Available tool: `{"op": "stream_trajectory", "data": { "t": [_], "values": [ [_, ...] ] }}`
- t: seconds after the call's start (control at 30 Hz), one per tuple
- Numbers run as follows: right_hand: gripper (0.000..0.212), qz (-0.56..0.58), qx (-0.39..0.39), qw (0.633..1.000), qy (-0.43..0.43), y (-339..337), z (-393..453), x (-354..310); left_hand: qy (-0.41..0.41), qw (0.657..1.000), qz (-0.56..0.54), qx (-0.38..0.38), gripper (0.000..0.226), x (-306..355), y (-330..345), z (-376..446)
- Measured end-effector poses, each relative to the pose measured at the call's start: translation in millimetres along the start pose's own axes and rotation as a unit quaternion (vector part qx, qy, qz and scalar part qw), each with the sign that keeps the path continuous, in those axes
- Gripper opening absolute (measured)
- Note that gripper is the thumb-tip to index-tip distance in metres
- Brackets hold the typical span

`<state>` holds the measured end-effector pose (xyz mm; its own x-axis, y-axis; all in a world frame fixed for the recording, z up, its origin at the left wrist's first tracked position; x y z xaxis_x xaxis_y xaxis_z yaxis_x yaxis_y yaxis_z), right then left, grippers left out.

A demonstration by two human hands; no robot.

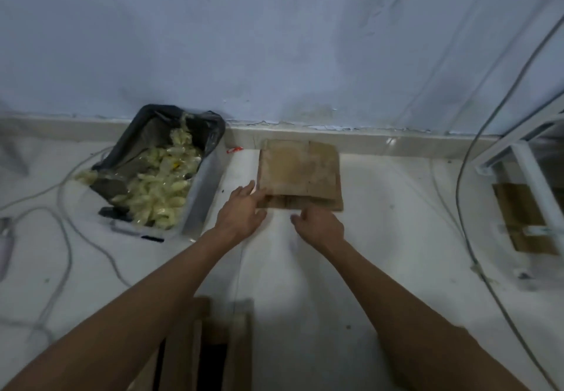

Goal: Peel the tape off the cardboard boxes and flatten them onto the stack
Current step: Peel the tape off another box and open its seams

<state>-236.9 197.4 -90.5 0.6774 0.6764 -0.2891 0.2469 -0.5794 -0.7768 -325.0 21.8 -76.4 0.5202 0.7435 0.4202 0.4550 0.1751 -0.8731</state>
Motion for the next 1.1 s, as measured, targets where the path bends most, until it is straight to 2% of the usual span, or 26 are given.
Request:
{"op": "stream_trajectory", "data": {
  "t": [0.07,0.1,0.2,0.3,0.37,0.4,0.5,0.53,0.63,0.7,0.8,0.9,1.0,1.1],
  "values": [
    [0.074,-0.025,-0.124,0.992,0.004,43,-49,-3,-0.01,1.0,-0.015,-0.001,0.058,-7,1,-49],
    [0.086,-0.032,-0.154,0.988,0.003,61,-73,-3,-0.012,1.0,-0.023,0.003,0.059,-8,1,-71],
    [0.107,-0.005,-0.136,0.99,0.023,92,-140,4,-0.009,0.997,-0.078,-0.005,0.063,-5,8,-125],
    [0.109,-0.032,-0.098,0.994,0.023,116,-195,8,-0.033,0.989,-0.139,0.039,0.06,-1,11,-181],
    [0.103,-0.051,-0.087,0.995,0.021,132,-216,9,-0.055,0.979,-0.169,0.096,0.053,6,9,-210],
    [0.091,-0.051,-0.079,0.995,0.018,138,-223,10,-0.072,0.974,-0.174,0.124,0.049,12,5,-224],
    [0.037,-0.015,-0.039,0.999,0.029,135,-236,18,-0.117,0.974,-0.112,0.157,0.037,30,-3,-253],
    [0.028,0.011,-0.03,0.999,0.041,132,-237,23,-0.122,0.976,-0.084,0.158,0.034,34,-7,-259],
    [0.029,0.072,-0.022,0.994,0.075,119,-231,43,-0.136,0.979,-0.073,0.134,0.029,43,-17,-265],
    [0.031,0.074,-0.032,0.996,0.039,108,-222,48,-0.17,0.971,-0.135,0.097,0.031,46,-22,-262],
    [0.03,0.031,-0.025,0.997,-0.058,63,-212,33,-0.229,0.935,-0.266,0.051,0.046,47,-42,-247],
    [0.03,-0.022,0.036,0.989,-0.139,-17,-225,6,-0.195,0.908,-0.37,0.015,0.051,63,-78,-224],
    [0.024,-0.099,0.107,0.955,-0.26,-79,-253,-21,-0.157,0.885,-0.438,0.008,0.054,86,-124,-218],
    [0.042,-0.17,0.164,0.9,-0.367,-106,-287,-35,-0.144,0.886,-0.441,0.021,0.074,100,-152,-216]
  ]
}}
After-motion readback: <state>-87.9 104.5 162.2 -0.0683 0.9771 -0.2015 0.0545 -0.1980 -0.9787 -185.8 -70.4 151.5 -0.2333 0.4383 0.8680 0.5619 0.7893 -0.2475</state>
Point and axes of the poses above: each hand's wrist, its own z-axis towards the middle knuckle, its own y-axis out of the palm, x = y × z, the point moved 6 cm from there along z, towards the middle knuckle, and after that the axes turned 12 degrees about y, right-handed, at the moved point
